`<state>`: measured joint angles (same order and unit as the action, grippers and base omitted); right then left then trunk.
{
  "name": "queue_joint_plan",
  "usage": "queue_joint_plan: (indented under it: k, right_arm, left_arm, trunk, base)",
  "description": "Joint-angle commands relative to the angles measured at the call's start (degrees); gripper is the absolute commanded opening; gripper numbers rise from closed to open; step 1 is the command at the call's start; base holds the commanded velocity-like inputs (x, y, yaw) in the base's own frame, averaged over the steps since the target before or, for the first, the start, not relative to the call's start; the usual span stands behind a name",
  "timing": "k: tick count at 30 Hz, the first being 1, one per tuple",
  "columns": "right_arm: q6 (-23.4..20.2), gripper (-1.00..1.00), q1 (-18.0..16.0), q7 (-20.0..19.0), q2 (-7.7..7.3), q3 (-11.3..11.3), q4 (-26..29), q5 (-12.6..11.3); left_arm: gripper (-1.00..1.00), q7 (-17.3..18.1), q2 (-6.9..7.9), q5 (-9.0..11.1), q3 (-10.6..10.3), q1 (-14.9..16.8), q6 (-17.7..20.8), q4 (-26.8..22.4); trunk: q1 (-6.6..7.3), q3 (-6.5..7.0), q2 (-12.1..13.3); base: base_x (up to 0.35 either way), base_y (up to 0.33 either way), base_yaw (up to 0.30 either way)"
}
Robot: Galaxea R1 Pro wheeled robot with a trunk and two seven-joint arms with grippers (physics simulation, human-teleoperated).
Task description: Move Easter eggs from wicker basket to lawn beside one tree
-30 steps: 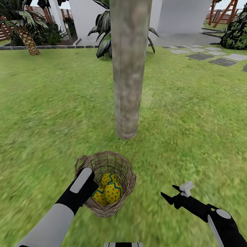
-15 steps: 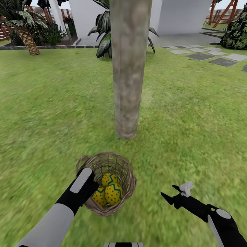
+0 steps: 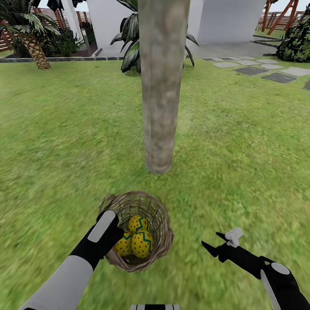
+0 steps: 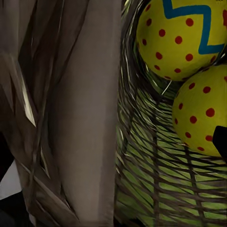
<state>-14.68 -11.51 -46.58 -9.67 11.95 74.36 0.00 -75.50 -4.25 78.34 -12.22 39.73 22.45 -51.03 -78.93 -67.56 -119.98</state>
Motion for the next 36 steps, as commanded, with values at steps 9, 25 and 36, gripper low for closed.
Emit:
queue_joint_plan:
  k: [9,25,36]
  right_arm:
    - [0.0,1.0,0.0,0.0,0.01,0.0,0.0,0.0]
    - [0.0,1.0,0.0,0.0,0.01,0.0,0.0,0.0]
    - [0.0,1.0,0.0,0.0,0.01,0.0,0.0,0.0]
  left_arm:
    - [1.0,0.1,0.03,0.1,0.0,0.0,0.1,0.0]
    - [1.0,0.2,-0.06,0.1,-0.2,0.0,0.1,0.0]
    - [1.0,0.2,-0.06,0.0,-0.3,0.0,0.1,-0.1]
  trunk:
    - [0.0,0.0,0.0]
    - [0.0,0.0,0.0]
    - [0.0,0.0,0.0]
  base:
    - [-0.064,0.0,0.0]
    - [-0.051,0.0,0.0]
    - [-0.027,0.0,0.0]
